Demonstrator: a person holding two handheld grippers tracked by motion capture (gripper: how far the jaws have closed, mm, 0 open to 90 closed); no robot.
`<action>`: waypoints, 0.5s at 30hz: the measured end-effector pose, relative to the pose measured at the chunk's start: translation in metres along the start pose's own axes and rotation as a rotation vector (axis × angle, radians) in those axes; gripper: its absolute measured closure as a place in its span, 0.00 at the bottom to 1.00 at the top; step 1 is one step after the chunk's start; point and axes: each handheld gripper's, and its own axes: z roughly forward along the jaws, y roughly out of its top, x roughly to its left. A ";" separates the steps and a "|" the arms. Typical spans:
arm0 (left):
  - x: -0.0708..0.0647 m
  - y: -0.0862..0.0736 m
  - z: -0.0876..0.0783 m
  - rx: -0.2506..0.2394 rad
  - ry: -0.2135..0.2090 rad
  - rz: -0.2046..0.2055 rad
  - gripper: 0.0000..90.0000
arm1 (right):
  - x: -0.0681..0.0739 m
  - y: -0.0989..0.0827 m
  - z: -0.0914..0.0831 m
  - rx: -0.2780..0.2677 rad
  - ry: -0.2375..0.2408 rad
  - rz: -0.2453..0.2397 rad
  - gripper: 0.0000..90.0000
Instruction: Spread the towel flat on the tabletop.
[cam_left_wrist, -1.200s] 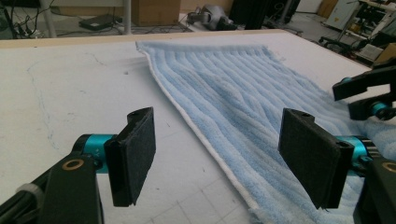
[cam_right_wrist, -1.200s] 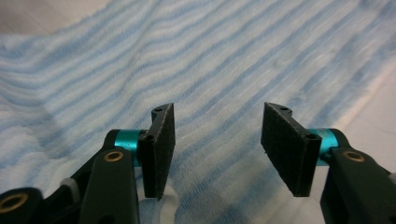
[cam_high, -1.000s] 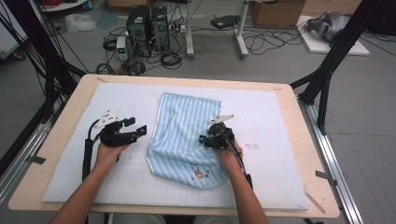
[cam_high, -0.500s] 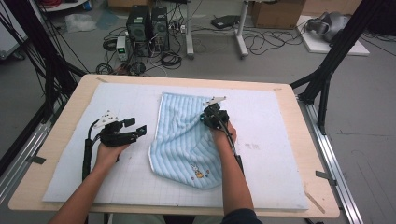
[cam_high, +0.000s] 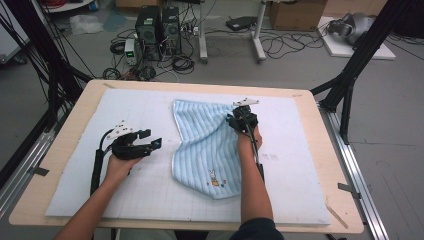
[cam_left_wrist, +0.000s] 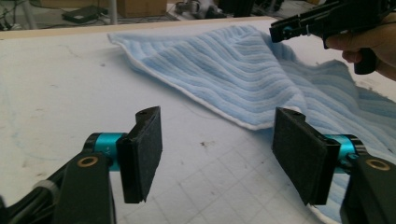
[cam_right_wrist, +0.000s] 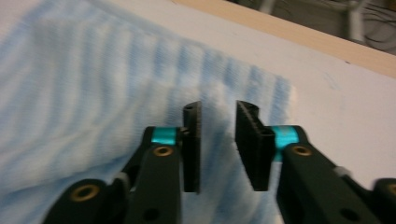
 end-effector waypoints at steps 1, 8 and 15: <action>-0.001 0.000 0.001 0.004 -0.025 0.002 0.43 | 0.001 -0.002 -0.006 -0.010 0.016 -0.009 0.73; -0.021 -0.001 0.012 0.071 -0.103 0.025 0.47 | -0.002 -0.026 -0.055 -0.061 0.136 -0.040 0.63; -0.038 -0.004 0.020 0.152 -0.172 0.046 0.46 | 0.002 -0.073 -0.098 -0.060 0.232 -0.065 0.62</action>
